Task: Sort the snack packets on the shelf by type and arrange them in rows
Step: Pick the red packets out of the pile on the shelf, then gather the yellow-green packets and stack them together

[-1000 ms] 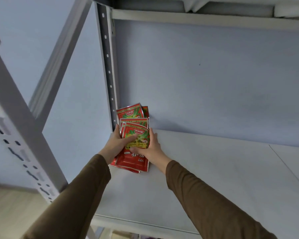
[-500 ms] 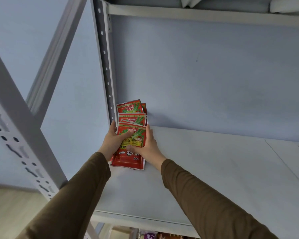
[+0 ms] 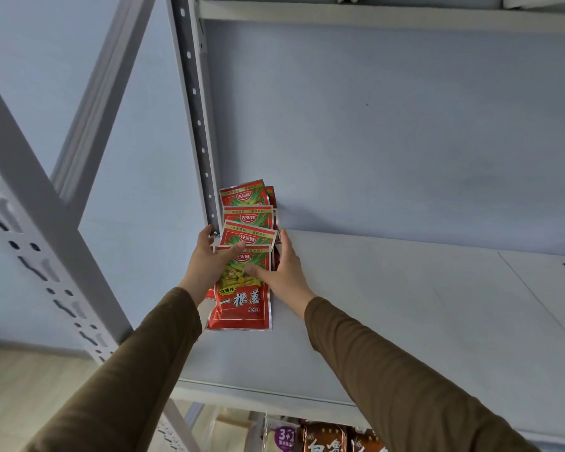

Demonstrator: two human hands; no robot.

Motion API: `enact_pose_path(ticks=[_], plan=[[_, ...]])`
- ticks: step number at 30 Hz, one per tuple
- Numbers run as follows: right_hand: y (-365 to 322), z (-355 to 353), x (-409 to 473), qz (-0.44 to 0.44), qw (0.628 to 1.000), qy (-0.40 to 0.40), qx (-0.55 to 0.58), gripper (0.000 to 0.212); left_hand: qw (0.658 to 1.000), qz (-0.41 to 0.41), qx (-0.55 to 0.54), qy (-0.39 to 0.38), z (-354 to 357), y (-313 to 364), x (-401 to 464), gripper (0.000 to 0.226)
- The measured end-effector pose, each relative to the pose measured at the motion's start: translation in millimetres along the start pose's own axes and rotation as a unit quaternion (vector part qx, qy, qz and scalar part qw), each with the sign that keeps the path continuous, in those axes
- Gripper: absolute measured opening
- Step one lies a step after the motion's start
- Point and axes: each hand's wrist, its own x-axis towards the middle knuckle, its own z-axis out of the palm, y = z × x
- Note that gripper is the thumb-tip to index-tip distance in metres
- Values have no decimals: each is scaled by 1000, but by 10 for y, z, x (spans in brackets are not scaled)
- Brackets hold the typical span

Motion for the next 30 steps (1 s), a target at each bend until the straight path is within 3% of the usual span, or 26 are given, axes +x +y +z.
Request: enact_pose_path(ticks=[6, 13, 22, 30], plan=[[-24, -234, -74, -60, 985, 56, -153, 75, 979, 94, 169, 61, 0, 81, -104, 71], [-19, -937, -278, -87, 928, 49, -359, 62, 865, 271, 423, 3, 233, 364, -319, 63], [193, -2048, -881, -74, 897, 86, -427, 62, 810, 364, 453, -85, 1153, 861, -890, 65], [677, -3378, -1585, -30, 891, 87, -445, 60, 805, 385, 436, -118, 2488, 1269, -1626, 61]])
